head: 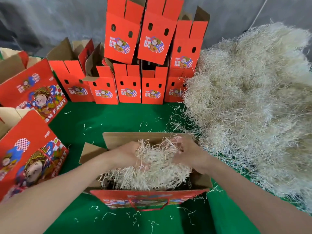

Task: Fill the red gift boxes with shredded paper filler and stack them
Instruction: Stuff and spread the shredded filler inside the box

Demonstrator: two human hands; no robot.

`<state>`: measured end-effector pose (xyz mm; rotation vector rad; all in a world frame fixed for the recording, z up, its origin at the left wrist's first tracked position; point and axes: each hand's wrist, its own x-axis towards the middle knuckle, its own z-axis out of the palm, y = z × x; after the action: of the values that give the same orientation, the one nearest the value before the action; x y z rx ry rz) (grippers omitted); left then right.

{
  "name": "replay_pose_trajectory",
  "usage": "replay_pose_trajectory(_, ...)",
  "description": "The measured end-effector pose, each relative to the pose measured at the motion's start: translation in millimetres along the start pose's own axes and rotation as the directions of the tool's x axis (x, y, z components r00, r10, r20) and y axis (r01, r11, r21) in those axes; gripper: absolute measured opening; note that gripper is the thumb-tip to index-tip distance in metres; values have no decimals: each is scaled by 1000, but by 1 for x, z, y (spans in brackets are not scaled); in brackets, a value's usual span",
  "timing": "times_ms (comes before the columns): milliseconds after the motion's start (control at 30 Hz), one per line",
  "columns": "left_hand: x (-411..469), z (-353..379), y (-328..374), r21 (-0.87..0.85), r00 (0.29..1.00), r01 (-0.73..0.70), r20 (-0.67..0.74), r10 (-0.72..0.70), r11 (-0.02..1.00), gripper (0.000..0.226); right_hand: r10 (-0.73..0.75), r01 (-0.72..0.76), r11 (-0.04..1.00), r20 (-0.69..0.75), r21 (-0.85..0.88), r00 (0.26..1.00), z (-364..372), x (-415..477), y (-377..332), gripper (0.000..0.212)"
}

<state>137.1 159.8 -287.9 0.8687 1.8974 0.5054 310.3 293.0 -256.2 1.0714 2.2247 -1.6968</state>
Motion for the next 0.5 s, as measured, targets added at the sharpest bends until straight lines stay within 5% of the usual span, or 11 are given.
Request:
replay_pose_trajectory(200,-13,-35,-27,-84,996,14,-84,-21,996,75,-110,103,993,-169,-50,979,-54,-20,10,30)
replay_pose_trajectory(333,-16,-17,10,-286,993,-115,-7,118,951,30,-107,97,993,179,62,978,-27,-14,-11,35)
replay_pose_trajectory(400,-10,-5,26,-311,987,-149,16,162,939,32,-56,52,998,292,22,955,2,-4,-15,18)
replay_pose_trajectory(500,-15,-13,24,-447,976,-32,178,124,894,36,66,-68,998,141,8,988,15,11,-4,24)
